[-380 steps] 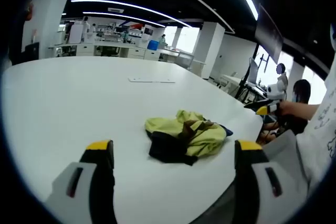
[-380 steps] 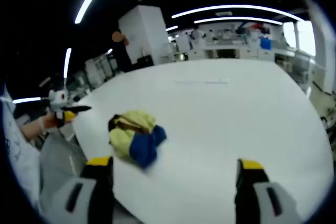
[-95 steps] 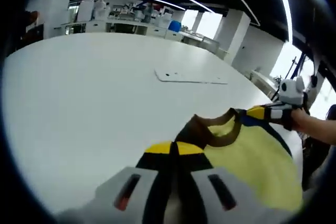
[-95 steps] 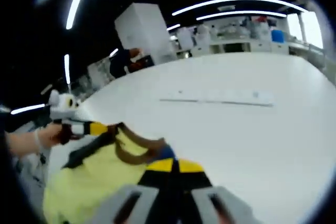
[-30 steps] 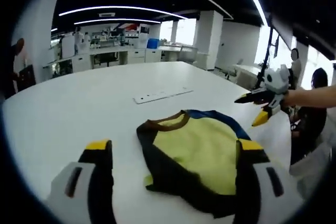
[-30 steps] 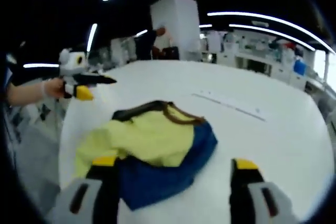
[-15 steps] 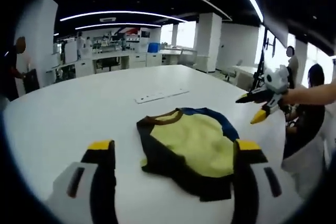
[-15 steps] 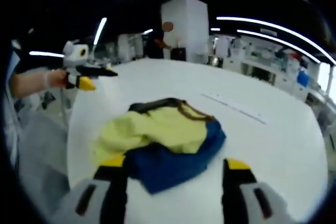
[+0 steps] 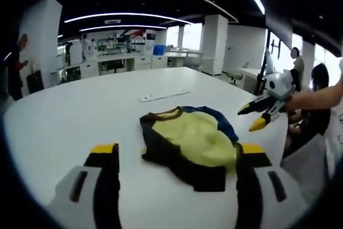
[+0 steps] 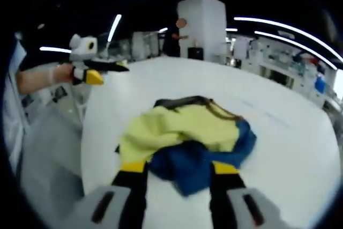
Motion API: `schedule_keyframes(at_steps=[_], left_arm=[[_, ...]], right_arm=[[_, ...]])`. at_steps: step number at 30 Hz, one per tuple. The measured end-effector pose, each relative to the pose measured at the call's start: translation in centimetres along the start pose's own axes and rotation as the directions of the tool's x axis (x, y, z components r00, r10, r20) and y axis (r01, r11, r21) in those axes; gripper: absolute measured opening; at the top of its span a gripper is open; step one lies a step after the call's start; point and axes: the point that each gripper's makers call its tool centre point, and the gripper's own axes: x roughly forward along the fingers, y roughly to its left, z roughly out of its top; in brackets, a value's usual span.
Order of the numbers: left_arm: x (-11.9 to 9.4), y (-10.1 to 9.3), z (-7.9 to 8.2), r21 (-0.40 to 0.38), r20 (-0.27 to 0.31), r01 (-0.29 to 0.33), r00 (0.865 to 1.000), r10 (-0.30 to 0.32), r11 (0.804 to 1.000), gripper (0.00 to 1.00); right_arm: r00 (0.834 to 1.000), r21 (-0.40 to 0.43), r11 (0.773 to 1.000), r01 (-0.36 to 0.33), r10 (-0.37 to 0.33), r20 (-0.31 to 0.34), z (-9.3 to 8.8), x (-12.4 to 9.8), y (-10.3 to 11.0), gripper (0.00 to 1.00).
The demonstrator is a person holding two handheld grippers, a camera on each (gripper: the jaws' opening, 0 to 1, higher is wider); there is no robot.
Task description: Fold the garment on the visible template until the final outline fits inside the template.
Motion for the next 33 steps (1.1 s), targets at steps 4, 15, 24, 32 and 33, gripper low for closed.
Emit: schedule_keyframes(at_steps=[4, 15, 24, 32, 33], left_arm=[[-0.4, -0.4, -0.2, -0.006, 0.002, 0.000, 1.000, 0.000, 1.000, 0.87], [-1.2, -0.7, -0.6, -0.052, 0.034, -0.020, 0.999, 0.021, 0.998, 0.86], [-2.4, 0.0, -1.0, -0.092, 0.049, -0.048, 0.997, 0.052, 0.995, 0.86], [-3.1, 0.1, -1.3, -0.108, 0.052, -0.069, 0.996, 0.075, 0.992, 0.86], [-3.1, 0.1, -1.4, -0.110, 0.053, -0.071, 0.996, 0.077, 0.991, 0.86]], right_arm=[[1.000, 0.006, 1.000, -0.025, 0.025, -0.008, -0.3, 1.1, 1.0, 0.32], [0.998, 0.070, 0.996, -0.053, 0.056, -0.043, -1.5, 4.7, 2.6, 0.18], [0.995, 0.018, 0.999, -0.040, 0.041, -0.093, -2.3, 6.2, 3.4, 0.09], [0.994, 0.015, 1.000, 0.018, -0.016, -0.107, -2.1, 5.7, 1.9, 0.00], [0.994, 0.019, 1.000, 0.021, -0.019, -0.103, -2.0, 5.6, 1.8, 0.00]])
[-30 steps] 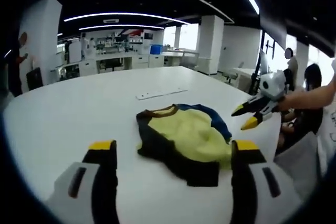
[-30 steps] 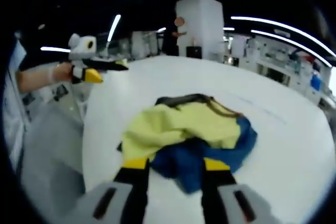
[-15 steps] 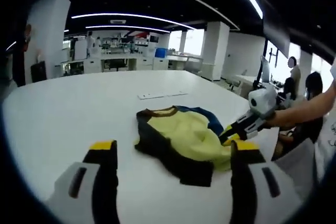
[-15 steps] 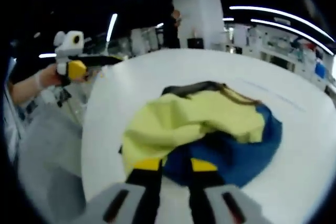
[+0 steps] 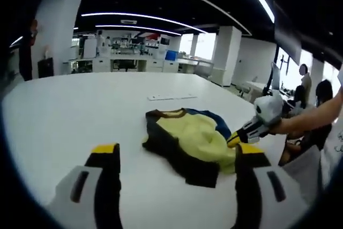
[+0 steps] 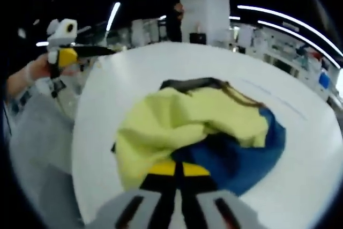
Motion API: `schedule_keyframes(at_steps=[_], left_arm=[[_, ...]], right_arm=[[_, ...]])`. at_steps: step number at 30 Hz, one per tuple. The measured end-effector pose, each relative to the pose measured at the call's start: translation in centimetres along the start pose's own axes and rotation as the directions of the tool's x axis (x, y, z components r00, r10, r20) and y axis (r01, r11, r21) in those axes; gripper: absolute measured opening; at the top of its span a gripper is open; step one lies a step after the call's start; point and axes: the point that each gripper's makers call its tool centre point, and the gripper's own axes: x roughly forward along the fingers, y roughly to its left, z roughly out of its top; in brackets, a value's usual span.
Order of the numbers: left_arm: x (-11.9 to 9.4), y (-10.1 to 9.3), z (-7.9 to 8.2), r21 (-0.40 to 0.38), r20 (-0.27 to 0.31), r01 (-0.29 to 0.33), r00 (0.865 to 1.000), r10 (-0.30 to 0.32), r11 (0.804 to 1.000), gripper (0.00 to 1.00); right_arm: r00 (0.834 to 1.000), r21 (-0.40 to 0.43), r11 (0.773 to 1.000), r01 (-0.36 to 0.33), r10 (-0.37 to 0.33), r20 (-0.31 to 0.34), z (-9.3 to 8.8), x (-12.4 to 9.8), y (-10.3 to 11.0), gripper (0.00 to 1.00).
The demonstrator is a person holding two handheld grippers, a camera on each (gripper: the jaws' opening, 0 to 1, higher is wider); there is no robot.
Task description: Fold the garment on the visible template until the final outline fits inside the template.
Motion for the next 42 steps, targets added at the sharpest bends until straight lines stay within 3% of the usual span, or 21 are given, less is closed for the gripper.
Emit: schedule_keyframes(at_steps=[6, 12, 15, 22, 27, 39, 42], left_arm=[[0.1, -0.1, -0.1, -0.004, -0.003, 0.004, 1.000, -0.004, 1.000, 0.85], [0.6, -0.1, 0.0, -0.004, -0.004, 0.013, 1.000, -0.013, 1.000, 0.85], [0.9, -0.4, -0.2, -0.004, -0.008, 0.019, 1.000, -0.019, 1.000, 0.85], [1.3, -0.4, -0.6, -0.007, -0.019, 0.028, 0.999, -0.029, 1.000, 0.85], [1.5, -0.6, -0.9, -0.009, -0.029, 0.034, 0.999, -0.034, 0.999, 0.85], [2.1, -1.0, -1.2, -0.015, -0.038, 0.049, 0.998, -0.049, 0.999, 0.85], [2.1, -1.1, -1.3, -0.016, -0.036, 0.051, 0.998, -0.051, 0.999, 0.84]], right_arm=[[0.990, 0.217, 0.976, 0.027, -0.056, 0.128, 2.2, -3.4, -2.5, 0.00], [0.971, 0.375, 0.924, 0.075, -0.152, 0.182, 1.2, -6.3, -6.6, 0.00], [0.963, 0.425, 0.899, 0.105, -0.199, 0.183, 0.2, -7.3, -8.3, 0.00], [0.931, 0.551, 0.810, 0.200, -0.332, 0.149, -4.2, -10.9, -12.3, 0.00], [0.912, 0.615, 0.750, 0.242, -0.393, 0.120, -7.0, -12.8, -13.6, 0.00], [0.888, 0.676, 0.670, 0.307, -0.456, 0.049, -11.7, -14.4, -13.5, 0.00], [0.889, 0.680, 0.662, 0.314, -0.457, 0.035, -12.3, -14.3, -13.0, 0.00]])
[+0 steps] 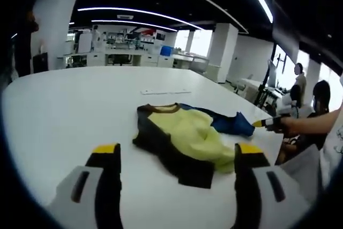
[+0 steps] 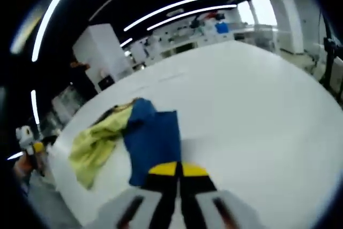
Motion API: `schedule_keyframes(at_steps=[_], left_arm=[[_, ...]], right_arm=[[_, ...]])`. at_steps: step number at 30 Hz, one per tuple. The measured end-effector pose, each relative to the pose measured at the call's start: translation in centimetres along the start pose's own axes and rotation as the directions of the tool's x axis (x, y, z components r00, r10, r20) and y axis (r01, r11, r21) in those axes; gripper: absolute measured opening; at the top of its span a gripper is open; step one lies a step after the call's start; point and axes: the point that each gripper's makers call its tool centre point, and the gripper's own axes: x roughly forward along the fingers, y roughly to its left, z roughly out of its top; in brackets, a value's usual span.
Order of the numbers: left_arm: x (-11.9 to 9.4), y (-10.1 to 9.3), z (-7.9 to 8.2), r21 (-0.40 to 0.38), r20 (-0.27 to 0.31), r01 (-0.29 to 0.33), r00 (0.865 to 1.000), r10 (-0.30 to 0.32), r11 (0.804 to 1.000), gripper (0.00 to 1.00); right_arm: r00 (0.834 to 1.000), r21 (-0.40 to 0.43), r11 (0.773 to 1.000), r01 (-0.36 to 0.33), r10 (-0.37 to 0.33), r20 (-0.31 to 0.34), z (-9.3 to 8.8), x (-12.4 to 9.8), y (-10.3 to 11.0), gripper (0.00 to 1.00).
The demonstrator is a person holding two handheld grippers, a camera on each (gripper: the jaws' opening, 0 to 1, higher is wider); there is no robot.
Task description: Fold the garment on the visible template until the final outline fits inside the template.
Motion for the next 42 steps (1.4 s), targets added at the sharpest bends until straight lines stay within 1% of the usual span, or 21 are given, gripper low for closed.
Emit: schedule_keyframes(at_steps=[2, 4, 6, 10, 14, 17, 22, 24, 25, 26, 28, 29, 30, 31, 32, 34, 35, 36, 37, 40, 42], left_arm=[[0.1, -0.1, -0.1, -0.002, -0.001, 0.002, 1.000, -0.002, 1.000, 0.84], [0.1, -0.1, -0.3, -0.003, -0.004, 0.003, 1.000, -0.003, 1.000, 0.84], [0.0, -0.1, -0.4, -0.006, -0.004, 0.003, 1.000, -0.003, 1.000, 0.84], [0.0, -0.1, -0.5, -0.010, -0.004, 0.002, 1.000, -0.002, 1.000, 0.84], [0.0, -0.2, -0.5, -0.014, -0.002, 0.002, 1.000, -0.002, 1.000, 0.84], [0.0, -0.4, -0.5, -0.015, 0.000, 0.005, 1.000, -0.005, 1.000, 0.84], [0.1, -0.4, -0.6, -0.016, 0.000, 0.009, 1.000, -0.009, 1.000, 0.84], [0.1, -0.3, -0.7, -0.020, 0.001, 0.008, 1.000, -0.008, 1.000, 0.84], [0.0, -0.3, -0.7, -0.021, 0.002, 0.007, 1.000, -0.007, 1.000, 0.84], [0.0, -0.3, -0.7, -0.022, 0.003, 0.007, 1.000, -0.007, 1.000, 0.84], [0.0, -0.2, -0.7, -0.024, 0.003, 0.007, 1.000, -0.006, 1.000, 0.84], [0.0, -0.2, -0.8, -0.025, 0.003, 0.006, 1.000, -0.006, 1.000, 0.84], [-0.1, 0.0, -1.0, -0.029, 0.001, 0.005, 1.000, -0.005, 1.000, 0.84], [-0.1, 0.0, -1.0, -0.030, 0.001, 0.005, 1.000, -0.005, 1.000, 0.84], [-0.1, 0.0, -1.1, -0.032, 0.001, 0.004, 1.000, -0.004, 0.999, 0.84], [-0.1, 0.0, -1.1, -0.036, 0.001, 0.004, 1.000, -0.004, 0.999, 0.84], [-0.1, 0.0, -1.1, -0.037, 0.002, 0.003, 1.000, -0.003, 0.999, 0.84], [-0.1, 0.0, -1.1, -0.038, 0.002, 0.003, 1.000, -0.003, 0.999, 0.84], [-0.2, 0.1, -1.2, -0.039, 0.002, 0.002, 1.000, -0.002, 0.999, 0.84], [-0.2, 0.1, -1.3, -0.041, 0.001, 0.000, 1.000, 0.000, 0.999, 0.84], [-0.3, 0.2, -1.3, -0.045, 0.004, -0.001, 1.000, 0.001, 0.999, 0.84]], right_arm=[[1.000, 0.007, 1.000, 0.015, -0.015, -0.013, -0.7, 0.1, -0.3, 0.00], [1.000, 0.011, 1.000, 0.020, -0.020, -0.017, -1.0, -0.2, -0.2, 0.00], [0.999, 0.011, 0.999, 0.042, -0.041, -0.030, -1.6, 0.0, -0.6, 0.00], [0.998, 0.021, 0.999, 0.047, -0.046, -0.039, -2.4, -0.6, -0.1, 0.00], [0.998, 0.035, 0.998, 0.049, -0.048, -0.047, -2.9, -0.8, -0.1, 0.00], [0.998, 0.032, 0.998, 0.048, -0.047, -0.051, -3.4, -1.0, 0.3, 0.00], [0.997, 0.025, 0.998, 0.052, -0.051, -0.053, -3.1, -0.8, 0.0, 0.00], [0.997, -0.013, 0.998, 0.054, -0.054, -0.051, -2.9, -0.9, 0.1, 0.00], [0.996, -0.075, 0.995, 0.070, -0.074, -0.047, -2.7, -1.0, -0.1, 0.00], [0.997, -0.096, 0.993, 0.070, -0.074, -0.038, -2.5, -1.0, 0.0, 0.02], [0.997, -0.104, 0.992, 0.071, -0.075, -0.029, -2.2, -0.9, 0.1, 0.11], [0.997, -0.110, 0.992, 0.069, -0.072, -0.026, -2.0, -1.0, 0.6, 0.11], [0.998, -0.143, 0.988, 0.056, -0.057, -0.005, -1.5, -1.0, 1.3, 0.11], [0.998, -0.158, 0.986, 0.056, -0.058, -0.004, -1.4, -0.9, 1.4, 0.13], [0.998, -0.197, 0.979, 0.055, -0.057, -0.004, -1.1, -0.7, 1.7, 0.16], [0.999, -0.264, 0.964, 0.038, -0.042, -0.009, -0.8, -0.6, 3.4, 0.21], [0.999, -0.286, 0.958, 0.027, -0.033, -0.016, -0.5, -0.5, 3.3, 0.21], [1.000, -0.307, 0.952, 0.013, -0.021, -0.021, -0.4, -0.3, 3.8, 0.20], [1.000, -0.326, 0.946, 0.003, -0.012, -0.025, -0.3, -0.1, 4.6, 0.20], [0.999, -0.371, 0.928, -0.020, 0.008, -0.036, -0.2, 0.5, 6.0, 0.19], [0.998, -0.397, 0.917, -0.043, 0.020, -0.062, -0.5, 1.3, 7.1, 0.17]])
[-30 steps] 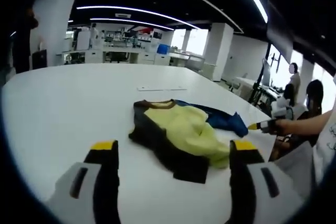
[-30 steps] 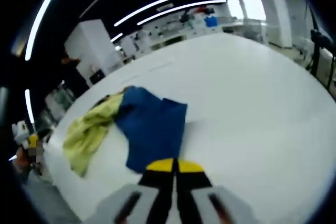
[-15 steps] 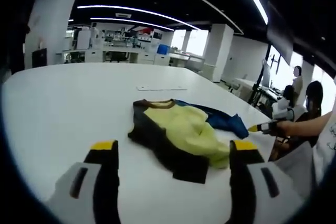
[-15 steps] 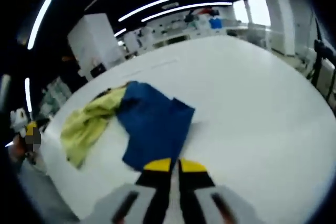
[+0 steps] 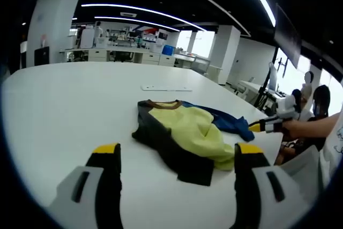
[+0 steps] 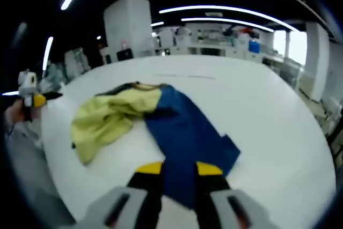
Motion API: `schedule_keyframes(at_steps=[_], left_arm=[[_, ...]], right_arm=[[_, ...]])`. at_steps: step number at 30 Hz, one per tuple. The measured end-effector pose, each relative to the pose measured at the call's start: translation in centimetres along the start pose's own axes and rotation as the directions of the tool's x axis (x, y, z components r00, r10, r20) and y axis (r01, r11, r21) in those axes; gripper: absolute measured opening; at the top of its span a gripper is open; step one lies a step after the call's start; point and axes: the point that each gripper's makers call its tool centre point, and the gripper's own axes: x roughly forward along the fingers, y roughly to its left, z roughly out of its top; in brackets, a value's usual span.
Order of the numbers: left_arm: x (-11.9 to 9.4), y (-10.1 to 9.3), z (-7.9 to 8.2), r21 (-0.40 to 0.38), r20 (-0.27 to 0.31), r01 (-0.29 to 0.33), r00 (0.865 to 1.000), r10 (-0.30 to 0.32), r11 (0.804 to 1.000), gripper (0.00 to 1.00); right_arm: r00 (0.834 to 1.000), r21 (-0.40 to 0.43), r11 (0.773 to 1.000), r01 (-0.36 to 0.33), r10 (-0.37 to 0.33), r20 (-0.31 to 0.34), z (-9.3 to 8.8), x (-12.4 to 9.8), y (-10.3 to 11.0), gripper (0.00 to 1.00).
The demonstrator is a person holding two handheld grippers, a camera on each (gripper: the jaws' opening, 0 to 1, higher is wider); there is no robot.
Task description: Fold the garment on the visible template until the final outline fits inside the template.
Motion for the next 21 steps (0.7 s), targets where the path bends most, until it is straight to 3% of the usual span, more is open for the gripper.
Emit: schedule_keyframes(at_steps=[6, 9, 21], left_arm=[[-0.2, 0.2, -0.2, -0.006, 0.002, -0.008, 1.000, 0.008, 1.000, 0.84], [-0.4, 0.4, -0.3, -0.013, 0.004, -0.013, 1.000, 0.013, 1.000, 0.84], [-0.7, 1.1, -0.7, -0.033, 0.000, -0.028, 1.000, 0.028, 0.999, 0.84]], right_arm=[[0.999, -0.047, 0.999, -0.010, 0.009, -0.035, 0.5, 2.0, 0.7, 0.13], [0.997, -0.070, 0.997, 0.009, -0.014, -0.073, -0.2, 3.0, 0.4, 0.12], [0.989, -0.098, 0.995, 0.028, -0.042, -0.145, -1.5, 3.8, -0.2, 0.07]])
